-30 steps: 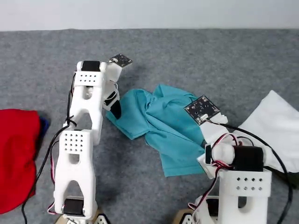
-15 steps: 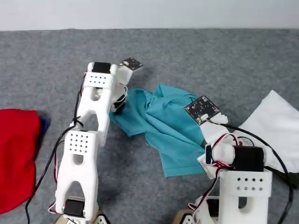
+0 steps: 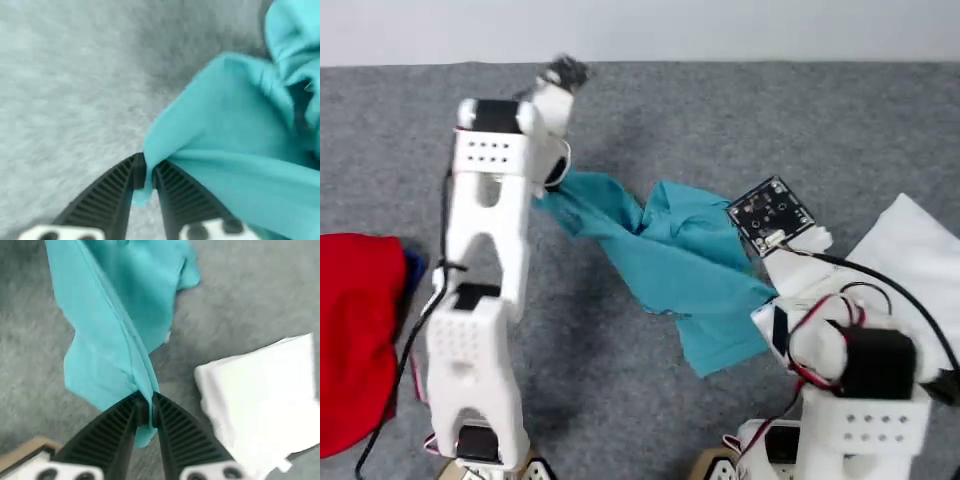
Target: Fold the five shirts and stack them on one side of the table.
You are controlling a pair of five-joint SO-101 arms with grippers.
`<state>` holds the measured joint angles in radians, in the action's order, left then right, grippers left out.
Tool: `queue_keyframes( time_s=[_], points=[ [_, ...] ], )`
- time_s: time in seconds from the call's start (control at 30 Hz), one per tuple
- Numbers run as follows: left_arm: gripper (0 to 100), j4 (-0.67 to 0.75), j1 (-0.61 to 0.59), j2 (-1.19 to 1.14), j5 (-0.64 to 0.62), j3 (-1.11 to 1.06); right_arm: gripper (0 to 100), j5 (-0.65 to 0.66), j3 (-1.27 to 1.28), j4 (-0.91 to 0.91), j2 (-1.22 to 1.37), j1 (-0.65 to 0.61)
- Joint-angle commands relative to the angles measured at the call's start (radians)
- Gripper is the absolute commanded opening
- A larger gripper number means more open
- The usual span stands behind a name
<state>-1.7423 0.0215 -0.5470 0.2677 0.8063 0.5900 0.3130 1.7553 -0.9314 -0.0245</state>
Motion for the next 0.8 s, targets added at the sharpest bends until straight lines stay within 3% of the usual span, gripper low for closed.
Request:
queue_keyframes(
  time_s=[0.0, 0.33, 0.6, 0.77],
  points=[
    [0, -0.012, -0.008, 0.322, -0.044, -0.051, 1.0, -0.008, -0.137, -0.001, -0.015, 0.016],
    [0, -0.011, -0.006, 0.865, -0.126, -0.101, 1.0, -0.008, -0.327, -0.199, -0.013, 0.018],
    [0, -0.011, -0.008, 1.106, -0.118, -0.099, 1.0, -0.002, -0.410, -0.390, -0.013, 0.027],
    [0, -0.011, -0.009, 1.208, -0.058, -0.096, 1.0, -0.002, -0.428, -0.513, -0.013, 0.120]
  ],
)
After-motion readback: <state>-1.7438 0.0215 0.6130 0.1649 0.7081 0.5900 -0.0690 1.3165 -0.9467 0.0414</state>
